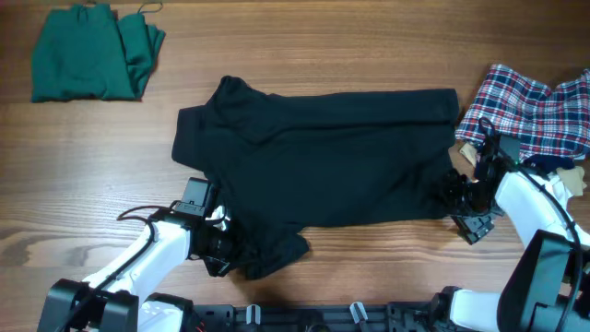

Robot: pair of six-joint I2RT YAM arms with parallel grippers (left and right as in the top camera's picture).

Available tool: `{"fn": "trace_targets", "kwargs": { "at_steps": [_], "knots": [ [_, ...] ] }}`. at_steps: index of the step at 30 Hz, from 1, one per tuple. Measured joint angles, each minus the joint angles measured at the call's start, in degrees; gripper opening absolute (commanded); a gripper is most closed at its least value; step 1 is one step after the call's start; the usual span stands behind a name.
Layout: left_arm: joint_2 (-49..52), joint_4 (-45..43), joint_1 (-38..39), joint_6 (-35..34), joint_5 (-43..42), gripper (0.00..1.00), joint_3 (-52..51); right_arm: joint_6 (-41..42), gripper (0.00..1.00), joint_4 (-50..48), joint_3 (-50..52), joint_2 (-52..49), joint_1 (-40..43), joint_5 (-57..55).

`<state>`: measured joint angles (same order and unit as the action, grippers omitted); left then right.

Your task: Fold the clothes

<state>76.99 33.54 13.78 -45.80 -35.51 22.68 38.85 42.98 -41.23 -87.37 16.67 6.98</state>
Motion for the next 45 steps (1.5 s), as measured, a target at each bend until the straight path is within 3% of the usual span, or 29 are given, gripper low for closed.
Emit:
{"fn": "trace_targets", "kwargs": {
  "at_steps": [8,11,13,16,20,27,38,45],
  "knots": [
    [0.0,-0.1,0.0,0.0,0.0,0.04,0.0,-3.0,0.96,-5.8,0.0,0.6,0.0,3.4],
    [0.0,-0.2,0.0,0.0,0.0,0.04,0.0,-3.4,0.79,-6.4,0.0,0.6,0.0,3.7],
    [0.0,-0.6,0.0,0.0,0.0,0.04,0.0,-4.7,0.61,-6.8,0.0,0.6,0.0,4.2],
    [0.0,-1.1,0.0,0.0,0.0,0.04,0.0,-5.9,0.48,-6.9,0.0,0.6,0.0,4.6],
    [0.0,-1.1,0.0,0.0,0.0,0.04,0.0,-6.7,0.04,-6.5,0.0,0.6,0.0,4.8],
    [-0.3,-3.0,0.0,3.5,0.0,0.04,0.0,-7.6,0.04,-6.4,0.0,0.6,0.0,6.8],
    [-9.0,-3.0,0.0,6.3,2.3,0.04,4.0,-9.9,0.04,-5.0,-5.2,0.6,0.0,7.6],
    [-11.1,-3.0,0.0,6.8,9.2,0.04,7.1,-10.0,0.04,-6.9,-6.1,0.6,0.0,8.7]
  ]
}}
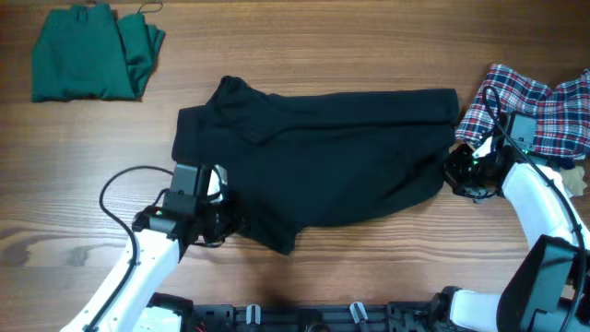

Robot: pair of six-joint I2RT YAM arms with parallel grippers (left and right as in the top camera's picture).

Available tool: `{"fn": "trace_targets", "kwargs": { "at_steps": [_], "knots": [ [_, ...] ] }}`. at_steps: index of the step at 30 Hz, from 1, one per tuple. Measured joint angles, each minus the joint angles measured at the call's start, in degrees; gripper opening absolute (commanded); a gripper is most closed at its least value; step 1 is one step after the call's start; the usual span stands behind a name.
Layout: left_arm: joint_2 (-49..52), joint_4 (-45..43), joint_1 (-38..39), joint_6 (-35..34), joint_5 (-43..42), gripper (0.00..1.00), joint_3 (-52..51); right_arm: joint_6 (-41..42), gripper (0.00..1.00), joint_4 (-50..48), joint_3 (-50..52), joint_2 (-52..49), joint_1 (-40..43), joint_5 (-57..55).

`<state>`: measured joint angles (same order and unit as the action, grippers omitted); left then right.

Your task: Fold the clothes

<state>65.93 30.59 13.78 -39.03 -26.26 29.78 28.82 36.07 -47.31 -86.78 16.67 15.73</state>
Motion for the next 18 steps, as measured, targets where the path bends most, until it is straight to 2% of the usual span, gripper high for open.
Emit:
{"fn": "trace_targets", "kwargs": {
  "at_steps": [6,18],
  "knots": [
    [0.0,-2.4,0.0,1.6,8.5,0.04,4.0,0.7,0.04,-5.1,0.0,0.0,0.0,1.3],
    [0.0,-12.2,0.0,1.9,20.5,0.04,4.4,2.3,0.04,-11.9,0.0,0.0,0.0,2.3]
  ]
}}
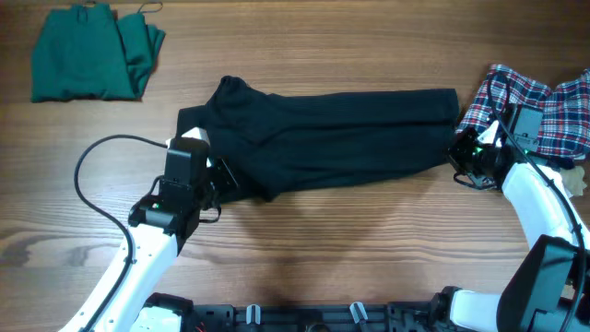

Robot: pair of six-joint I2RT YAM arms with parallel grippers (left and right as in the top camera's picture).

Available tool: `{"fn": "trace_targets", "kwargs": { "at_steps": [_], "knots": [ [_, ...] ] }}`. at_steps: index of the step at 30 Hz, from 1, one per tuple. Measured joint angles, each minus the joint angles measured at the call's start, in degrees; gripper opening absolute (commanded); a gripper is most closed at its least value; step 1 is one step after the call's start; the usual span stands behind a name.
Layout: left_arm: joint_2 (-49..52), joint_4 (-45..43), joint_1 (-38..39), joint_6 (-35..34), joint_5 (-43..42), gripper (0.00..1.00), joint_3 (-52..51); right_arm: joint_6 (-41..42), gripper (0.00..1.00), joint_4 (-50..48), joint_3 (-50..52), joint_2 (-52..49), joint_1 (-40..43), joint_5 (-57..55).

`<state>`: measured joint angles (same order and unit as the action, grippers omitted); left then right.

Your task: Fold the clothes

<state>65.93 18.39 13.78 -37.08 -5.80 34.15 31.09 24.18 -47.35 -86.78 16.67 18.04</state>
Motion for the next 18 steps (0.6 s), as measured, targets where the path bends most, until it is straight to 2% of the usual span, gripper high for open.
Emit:
{"fn": "trace_targets", "kwargs": {
  "at_steps": [6,18],
  "knots": [
    [0.0,-0.9,0.0,0.1,5.9,0.04,0.0,0.8,0.04,-4.0,0.0,0.0,0.0,0.2],
    [6.0,-9.1,0.0,1.3,8.7,0.04,0.0,3.0,0.04,-11.1,0.0,-0.7,-3.8,0.1]
  ]
}}
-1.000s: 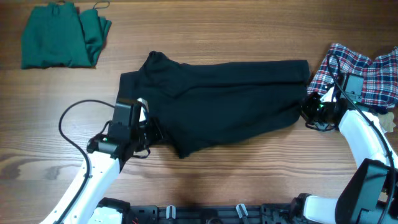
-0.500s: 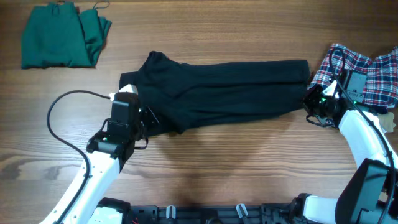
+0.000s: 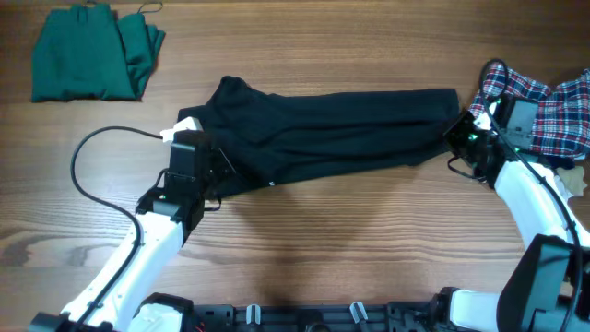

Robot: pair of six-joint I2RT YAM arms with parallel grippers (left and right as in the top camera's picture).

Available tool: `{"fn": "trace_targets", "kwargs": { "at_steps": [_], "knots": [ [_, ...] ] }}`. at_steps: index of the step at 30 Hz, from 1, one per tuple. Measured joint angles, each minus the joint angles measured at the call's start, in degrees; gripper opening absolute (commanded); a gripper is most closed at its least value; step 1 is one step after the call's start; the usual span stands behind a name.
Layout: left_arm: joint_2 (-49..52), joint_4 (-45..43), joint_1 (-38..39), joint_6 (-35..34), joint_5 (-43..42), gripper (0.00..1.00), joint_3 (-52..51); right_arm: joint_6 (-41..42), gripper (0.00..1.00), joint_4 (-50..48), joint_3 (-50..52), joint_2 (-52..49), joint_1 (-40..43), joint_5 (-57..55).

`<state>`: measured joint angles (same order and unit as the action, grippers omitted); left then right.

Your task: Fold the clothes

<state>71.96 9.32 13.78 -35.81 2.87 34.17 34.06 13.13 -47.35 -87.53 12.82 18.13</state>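
A black garment (image 3: 323,129) lies across the middle of the wooden table, its near half doubled back into a long band. My left gripper (image 3: 217,171) is shut on the garment's lower left edge. At the right end my right gripper (image 3: 458,134) is shut on the lower right corner of the same cloth. The fingertips of both are partly hidden by fabric.
A folded green garment (image 3: 88,53) rests at the far left corner. A plaid red, white and blue garment (image 3: 544,106) is heaped at the right edge, just behind my right arm. A black cable (image 3: 101,175) loops off the left arm.
Both grippers have moved farther away from the near edge with the cloth in them. The black garment's near edge now lies higher, making the band narrower.
Both grippers first gripped the near corners of the spread black garment. 1.2 s ago they were farther up the table with the hem lifted. At 0.6 s the near half lay folded over, and now the fold is narrower still.
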Motion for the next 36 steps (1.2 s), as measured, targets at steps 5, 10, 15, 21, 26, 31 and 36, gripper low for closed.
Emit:
{"fn": "trace_targets", "kwargs": {
  "at_steps": [5,10,15,21,26,31,36],
  "knots": [
    [2.8,-3.8,0.0,0.0,1.2,0.04,0.0,0.7,0.04,-3.2,0.0,-2.1,-2.4,-1.2],
    [3.5,-4.7,0.0,0.0,4.1,0.04,0.0,1.3,0.04,-4.8,0.0,-2.8,-2.8,-4.1],
    [3.6,-5.1,0.0,0.2,7.5,0.1,0.0,1.5,0.04,-5.1,0.0,-3.3,-2.8,-6.0],
    [4.2,-5.4,0.0,0.2,8.7,0.15,0.1,1.7,0.13,-7.0,0.0,-5.7,-2.8,-6.7],
    [5.0,-5.5,0.0,0.5,9.2,0.36,0.1,1.9,1.0,-9.4,0.0,-8.7,-2.9,-7.0],
    [5.0,-5.6,0.0,1.2,9.3,0.49,0.1,-1.6,1.0,-11.5,0.0,-9.0,-2.9,-6.4],
    [4.5,-5.0,0.0,3.7,9.3,0.5,0.1,-6.8,1.0,-6.7,-2.1,-8.9,-2.9,-6.1]
  ]
}}
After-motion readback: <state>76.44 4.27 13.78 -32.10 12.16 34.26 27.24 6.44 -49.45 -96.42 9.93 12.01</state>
